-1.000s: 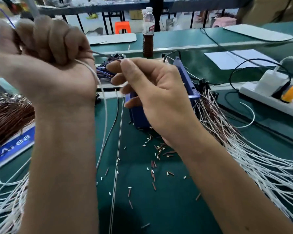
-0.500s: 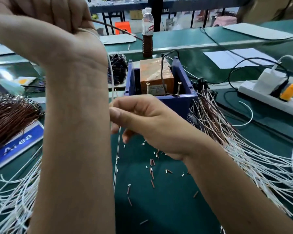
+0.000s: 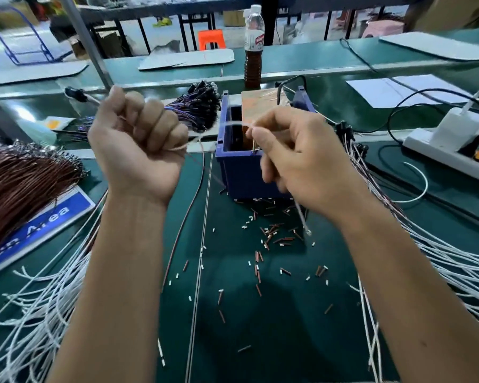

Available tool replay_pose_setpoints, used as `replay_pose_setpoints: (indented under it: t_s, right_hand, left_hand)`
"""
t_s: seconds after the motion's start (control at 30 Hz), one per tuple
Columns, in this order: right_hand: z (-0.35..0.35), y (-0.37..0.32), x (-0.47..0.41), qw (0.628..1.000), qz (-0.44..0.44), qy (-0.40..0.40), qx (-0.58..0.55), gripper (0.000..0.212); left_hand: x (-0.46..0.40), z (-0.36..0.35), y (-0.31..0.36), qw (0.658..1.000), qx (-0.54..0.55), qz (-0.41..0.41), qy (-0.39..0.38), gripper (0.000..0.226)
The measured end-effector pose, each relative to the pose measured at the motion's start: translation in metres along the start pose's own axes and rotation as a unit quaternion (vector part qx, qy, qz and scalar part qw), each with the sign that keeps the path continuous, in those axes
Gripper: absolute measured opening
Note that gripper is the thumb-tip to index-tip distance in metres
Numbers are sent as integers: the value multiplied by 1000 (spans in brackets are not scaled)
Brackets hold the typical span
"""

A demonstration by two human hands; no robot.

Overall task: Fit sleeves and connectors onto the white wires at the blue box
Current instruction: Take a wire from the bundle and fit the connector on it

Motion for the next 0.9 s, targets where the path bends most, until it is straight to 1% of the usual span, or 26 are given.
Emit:
replay_pose_setpoints:
  t_s: [0.03, 0.1, 0.17, 0.23, 0.27, 0.33, 0.4, 0.43, 0.5, 0.57, 0.63, 0.7, 0.77, 0.9]
  right_hand:
    - [4, 2, 0, 999, -12, -38, 30, 8]
    - [4, 7, 2, 989, -58, -127, 47, 16]
    - [-1, 13, 8, 977, -94, -188, 31, 25]
    - [-7, 19, 14, 970, -103, -219, 9, 36]
    - [-10, 23, 16, 967, -106, -232, -6, 36]
    - [-13, 32, 20, 964, -98, -247, -13, 28]
    - [-14, 43, 19, 969, -78, -235, 12, 14]
    - [-14, 49, 19, 971, -71, -226, 17, 11]
    - [-12, 58, 21, 974, -67, -216, -3, 14]
    - [-12, 65, 23, 975, -64, -209, -44, 15]
    - [-13, 69, 25, 977, -56, -188, -80, 16]
    - [-12, 72, 27, 983, -40, -146, -108, 18]
    - [-9, 73, 29, 987, -17, -104, -125, 18]
    - [-1, 71, 32, 995, 48, -25, -82, 13]
  left_hand:
    - [2, 0, -3, 1000, 10, 8, 2, 49]
    - [9, -2, -11, 1000, 23, 14, 5, 44]
    - [15, -6, -21, 998, 63, 11, 5, 41]
    - [17, -6, -29, 994, 114, 0, -3, 40]
    - [16, -5, -31, 990, 142, -1, -13, 39]
    - [17, 0, -37, 980, 196, 2, -28, 39]
    - [18, 8, -43, 974, 226, 10, -32, 39]
    - [19, 11, -46, 972, 234, 13, -32, 39]
    - [20, 17, -49, 968, 246, 16, -39, 39]
    - [21, 21, -51, 973, 229, 19, -37, 40]
    - [22, 21, -52, 980, 193, 28, -37, 40]
    - [24, 22, -53, 986, 156, 44, -47, 41]
    - [27, 23, -53, 991, 92, 64, -67, 41]
    - [31, 19, -57, 987, -56, 107, -110, 38]
Point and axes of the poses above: each hand's wrist, its own x-axis away from the middle knuckle, its own z-axis out of the back of the hand, y = z × x, the point moved 2 cm from there along -x, towards the middle knuckle, and after that the axes turned 5 degrees about -x, right-handed, at the moved point
